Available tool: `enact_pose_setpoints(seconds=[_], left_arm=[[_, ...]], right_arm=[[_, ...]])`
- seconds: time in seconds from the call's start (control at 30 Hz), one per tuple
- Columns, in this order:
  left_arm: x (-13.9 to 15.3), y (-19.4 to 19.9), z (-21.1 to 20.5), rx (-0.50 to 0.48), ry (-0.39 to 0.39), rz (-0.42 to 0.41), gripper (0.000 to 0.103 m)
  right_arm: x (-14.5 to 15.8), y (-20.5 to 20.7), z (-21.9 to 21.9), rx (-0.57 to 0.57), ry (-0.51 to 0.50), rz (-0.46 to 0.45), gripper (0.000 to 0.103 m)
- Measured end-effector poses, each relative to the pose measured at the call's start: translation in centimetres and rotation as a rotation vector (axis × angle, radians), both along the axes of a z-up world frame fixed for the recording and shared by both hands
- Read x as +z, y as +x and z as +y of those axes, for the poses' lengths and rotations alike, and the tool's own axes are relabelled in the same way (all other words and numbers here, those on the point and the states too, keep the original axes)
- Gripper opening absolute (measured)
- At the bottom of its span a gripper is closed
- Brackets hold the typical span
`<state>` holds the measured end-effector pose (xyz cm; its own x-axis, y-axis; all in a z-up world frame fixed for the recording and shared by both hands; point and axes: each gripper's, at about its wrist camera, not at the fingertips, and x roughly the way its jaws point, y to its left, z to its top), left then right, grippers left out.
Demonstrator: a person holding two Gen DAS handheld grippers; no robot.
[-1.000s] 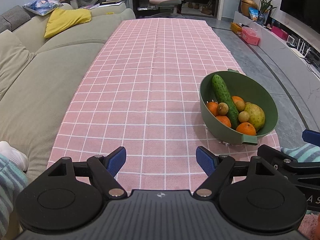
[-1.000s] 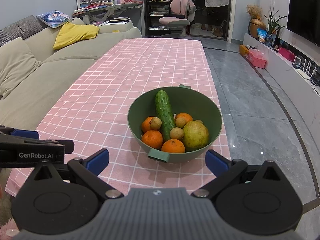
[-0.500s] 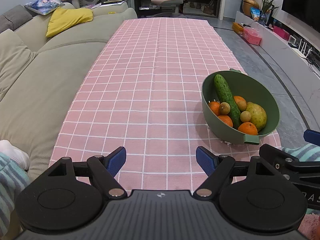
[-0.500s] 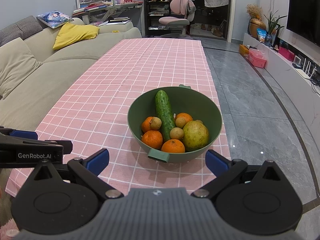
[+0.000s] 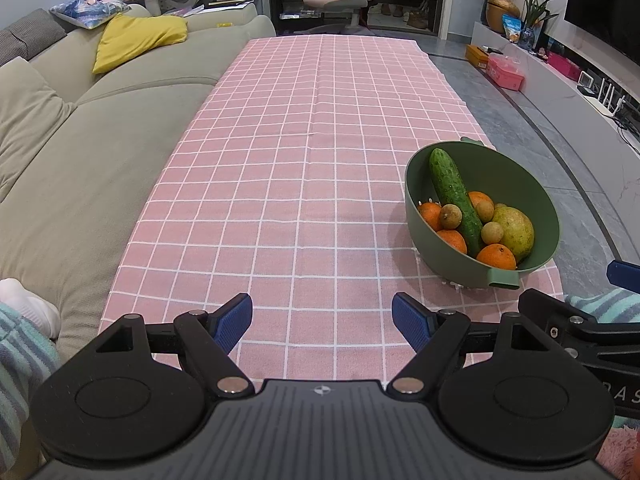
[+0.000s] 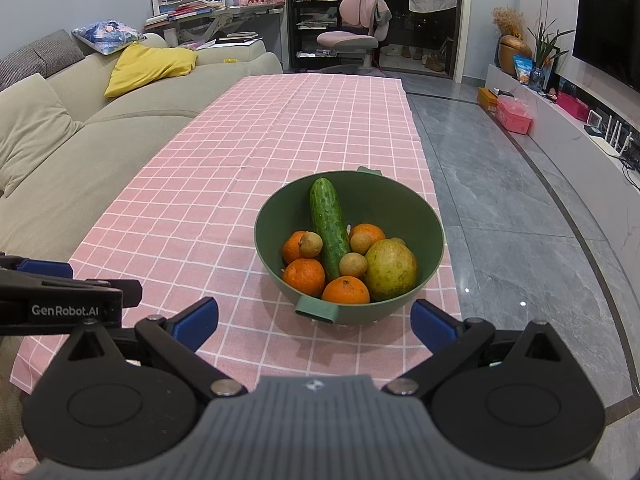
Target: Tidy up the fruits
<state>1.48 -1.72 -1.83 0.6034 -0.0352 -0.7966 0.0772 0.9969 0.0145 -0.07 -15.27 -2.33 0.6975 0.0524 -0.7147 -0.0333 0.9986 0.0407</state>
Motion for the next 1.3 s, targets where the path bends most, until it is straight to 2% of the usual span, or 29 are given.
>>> enact_pose_setpoints(seconds=[1.3], left_arm=[[0.11, -0.17, 0.01, 0.006, -0.006, 0.006, 0.090]], right_arm=[[-0.48, 0.04, 0.15, -0.001, 0.008, 0.015, 0.099]])
